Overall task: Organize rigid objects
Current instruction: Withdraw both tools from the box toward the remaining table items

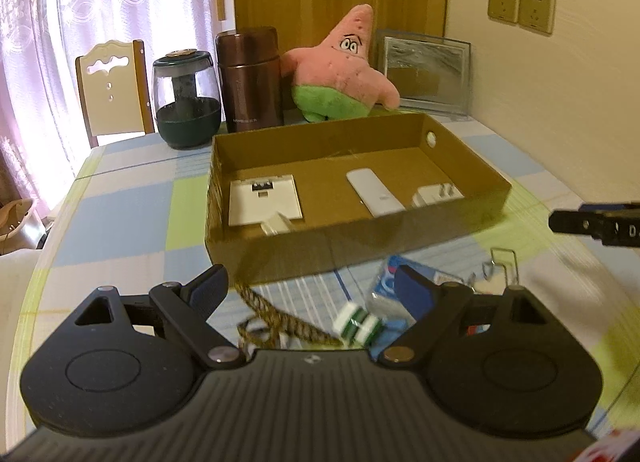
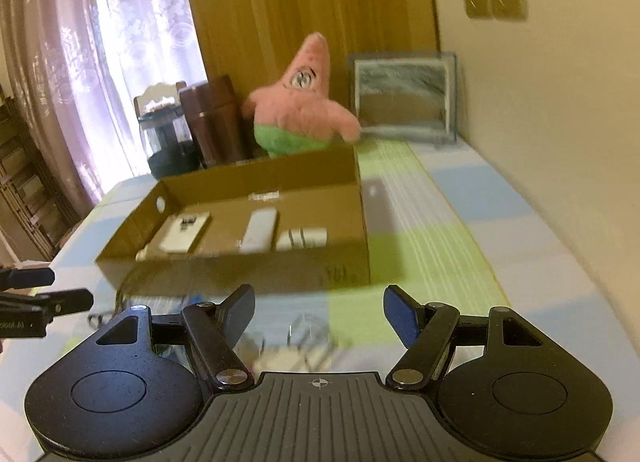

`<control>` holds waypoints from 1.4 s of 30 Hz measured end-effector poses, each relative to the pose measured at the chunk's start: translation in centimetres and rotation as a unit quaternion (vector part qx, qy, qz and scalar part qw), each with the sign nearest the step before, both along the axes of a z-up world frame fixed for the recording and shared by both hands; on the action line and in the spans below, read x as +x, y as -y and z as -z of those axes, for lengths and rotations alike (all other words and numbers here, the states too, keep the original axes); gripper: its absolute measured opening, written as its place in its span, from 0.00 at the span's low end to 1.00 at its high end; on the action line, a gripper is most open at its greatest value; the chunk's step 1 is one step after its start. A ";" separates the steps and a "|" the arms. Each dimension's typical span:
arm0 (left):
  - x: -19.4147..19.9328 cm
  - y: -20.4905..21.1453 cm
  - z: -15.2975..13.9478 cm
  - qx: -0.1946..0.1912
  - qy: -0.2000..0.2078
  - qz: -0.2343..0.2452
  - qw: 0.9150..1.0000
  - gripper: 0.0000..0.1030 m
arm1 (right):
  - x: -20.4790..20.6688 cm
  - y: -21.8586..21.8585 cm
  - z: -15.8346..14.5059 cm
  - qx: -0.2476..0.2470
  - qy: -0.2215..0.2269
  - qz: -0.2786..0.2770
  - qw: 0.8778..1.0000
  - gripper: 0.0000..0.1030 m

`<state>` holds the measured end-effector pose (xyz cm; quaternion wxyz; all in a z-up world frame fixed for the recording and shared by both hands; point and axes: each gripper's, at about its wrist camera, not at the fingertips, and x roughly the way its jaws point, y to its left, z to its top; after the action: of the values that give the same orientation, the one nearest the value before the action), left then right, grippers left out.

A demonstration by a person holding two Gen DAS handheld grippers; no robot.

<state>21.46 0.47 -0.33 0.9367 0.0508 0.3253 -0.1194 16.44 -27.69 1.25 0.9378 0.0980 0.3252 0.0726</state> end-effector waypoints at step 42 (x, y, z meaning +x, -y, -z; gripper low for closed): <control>-3.1 -0.6 4.4 -0.006 -0.047 0.010 0.999 0.85 | -0.9 -7.5 6.4 -0.017 -0.069 -0.148 0.986 0.66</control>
<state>18.40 1.07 -4.72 0.9192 0.0432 0.3682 -0.1330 15.58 -20.16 -5.14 0.8936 0.0373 0.4013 0.1976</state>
